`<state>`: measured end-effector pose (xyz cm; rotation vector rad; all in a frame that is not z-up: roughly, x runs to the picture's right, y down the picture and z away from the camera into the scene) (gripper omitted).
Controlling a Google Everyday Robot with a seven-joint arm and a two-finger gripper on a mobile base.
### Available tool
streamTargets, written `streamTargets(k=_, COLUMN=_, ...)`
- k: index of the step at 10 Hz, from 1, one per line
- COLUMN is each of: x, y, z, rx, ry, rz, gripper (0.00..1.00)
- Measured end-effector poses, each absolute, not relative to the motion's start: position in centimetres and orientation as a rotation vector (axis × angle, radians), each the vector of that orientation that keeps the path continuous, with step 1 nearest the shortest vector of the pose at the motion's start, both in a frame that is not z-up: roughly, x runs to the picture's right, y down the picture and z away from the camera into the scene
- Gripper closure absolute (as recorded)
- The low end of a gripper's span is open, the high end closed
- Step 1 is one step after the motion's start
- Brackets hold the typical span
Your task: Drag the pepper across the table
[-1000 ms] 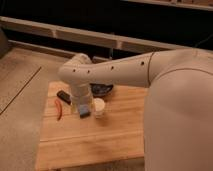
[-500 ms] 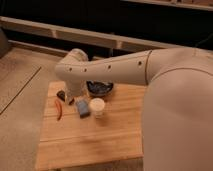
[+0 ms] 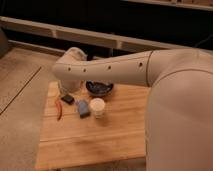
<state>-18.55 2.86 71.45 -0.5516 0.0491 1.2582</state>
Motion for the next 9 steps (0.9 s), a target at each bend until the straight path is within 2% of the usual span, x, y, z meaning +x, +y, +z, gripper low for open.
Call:
streamTargets(k=2, x=-18.9, y=3.1, z=71.7, rx=-0.553, ry=0.051, rz=1.237, gripper=0.35)
streamTargets(k=5, x=-23.3, y=5.9, z=73.2, rx=-0.619, ry=0.069, rz=1.1, gripper=0.35)
streamTargets(k=9, x=-25.3, y=6.0, z=77.0, rx=-0.664, ry=0.115, rz=1.042, gripper=0.35)
